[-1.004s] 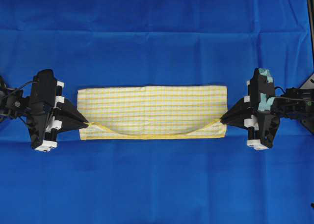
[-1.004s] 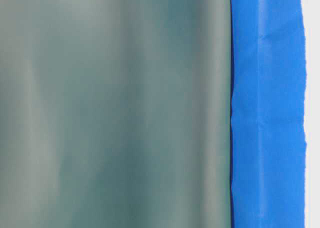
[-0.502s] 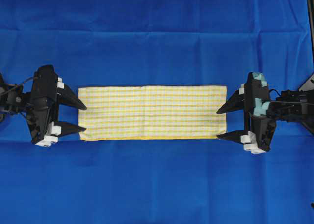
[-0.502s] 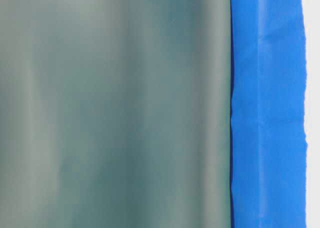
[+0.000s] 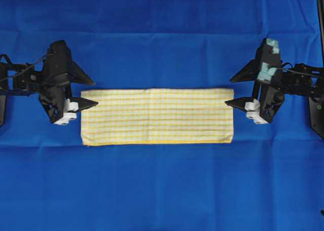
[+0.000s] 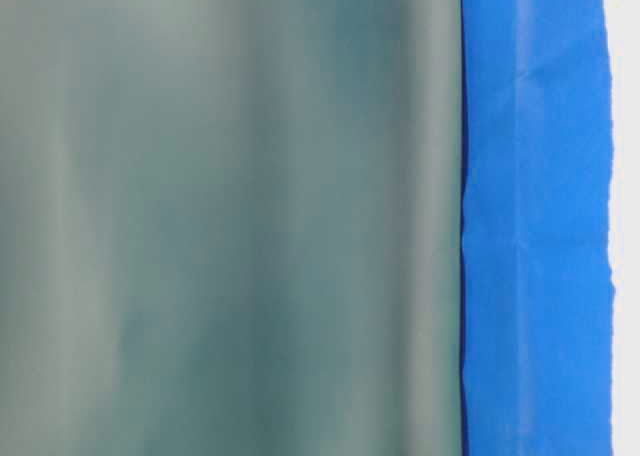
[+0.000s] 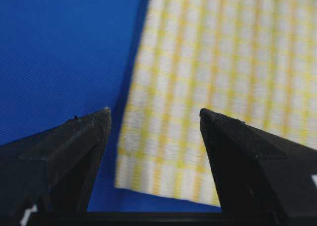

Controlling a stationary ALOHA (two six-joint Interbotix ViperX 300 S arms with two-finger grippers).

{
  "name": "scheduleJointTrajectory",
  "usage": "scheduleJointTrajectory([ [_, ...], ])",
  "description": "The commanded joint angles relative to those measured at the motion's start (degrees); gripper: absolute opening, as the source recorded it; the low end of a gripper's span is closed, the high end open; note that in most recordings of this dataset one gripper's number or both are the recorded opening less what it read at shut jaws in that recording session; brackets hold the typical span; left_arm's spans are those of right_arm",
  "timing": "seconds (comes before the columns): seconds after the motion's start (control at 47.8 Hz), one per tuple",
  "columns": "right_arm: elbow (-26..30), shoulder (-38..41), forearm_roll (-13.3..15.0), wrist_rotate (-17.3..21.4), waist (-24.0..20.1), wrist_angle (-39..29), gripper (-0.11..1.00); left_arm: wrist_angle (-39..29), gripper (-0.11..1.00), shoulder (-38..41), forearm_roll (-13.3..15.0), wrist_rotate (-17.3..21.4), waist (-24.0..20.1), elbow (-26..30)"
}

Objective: Fold the yellow towel.
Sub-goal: 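Grasp the folded towel's left and right ends with both grippers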

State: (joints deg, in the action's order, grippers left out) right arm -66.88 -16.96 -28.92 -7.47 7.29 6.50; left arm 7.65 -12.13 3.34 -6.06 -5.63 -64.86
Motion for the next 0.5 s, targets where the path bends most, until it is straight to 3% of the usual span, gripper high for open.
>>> scheduleJointTrajectory([
  [0.0, 1.3, 1.4, 0.1, -0.5, 1.1, 0.0, 0.8, 0.1, 0.65, 1.6, -0.1, 0.2, -0.4, 1.4],
  [0.481, 2.5, 7.0, 0.1, -0.9, 1.3, 0.1, 0.76, -6.2, 0.63, 6.3, -0.1, 0.1, -1.8, 3.2],
])
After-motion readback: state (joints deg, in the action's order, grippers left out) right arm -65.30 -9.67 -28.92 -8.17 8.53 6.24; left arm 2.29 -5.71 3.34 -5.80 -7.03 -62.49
